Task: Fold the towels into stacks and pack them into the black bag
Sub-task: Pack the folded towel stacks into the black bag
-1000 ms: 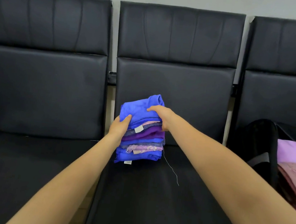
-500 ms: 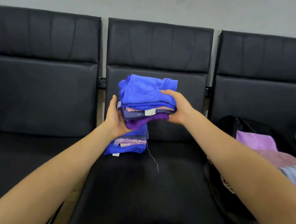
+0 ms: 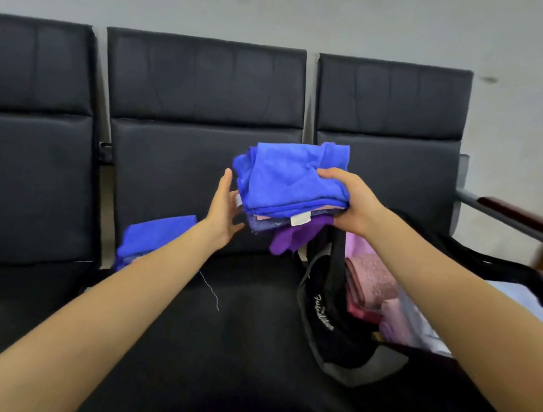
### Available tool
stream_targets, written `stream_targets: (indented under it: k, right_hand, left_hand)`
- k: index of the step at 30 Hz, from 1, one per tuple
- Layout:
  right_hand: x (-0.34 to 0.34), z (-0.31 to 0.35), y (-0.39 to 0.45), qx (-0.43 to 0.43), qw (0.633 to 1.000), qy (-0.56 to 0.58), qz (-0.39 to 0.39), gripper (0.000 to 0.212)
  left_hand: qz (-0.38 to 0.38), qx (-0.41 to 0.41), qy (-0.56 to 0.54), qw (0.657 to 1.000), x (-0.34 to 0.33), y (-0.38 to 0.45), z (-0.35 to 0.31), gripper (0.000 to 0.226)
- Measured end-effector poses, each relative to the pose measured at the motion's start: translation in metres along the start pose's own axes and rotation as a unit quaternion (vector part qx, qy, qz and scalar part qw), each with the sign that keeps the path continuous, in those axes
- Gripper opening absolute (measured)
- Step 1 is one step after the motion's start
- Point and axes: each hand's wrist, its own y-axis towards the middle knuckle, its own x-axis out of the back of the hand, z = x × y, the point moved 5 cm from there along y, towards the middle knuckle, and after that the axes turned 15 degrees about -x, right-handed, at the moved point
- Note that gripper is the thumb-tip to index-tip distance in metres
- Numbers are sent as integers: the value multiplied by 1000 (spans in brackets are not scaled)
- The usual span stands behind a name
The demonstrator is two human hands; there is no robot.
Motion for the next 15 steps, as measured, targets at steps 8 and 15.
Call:
stream_targets:
  k: [8,15]
  right_hand:
    - [33,9,-19,0,1000,27,8,18]
    - [36,8,-20,3,997,79,10,14]
  left_hand:
    - [73,57,-139,986,-71,-19,38,59]
    - [95,122,-260,953,-61,-33,56,79]
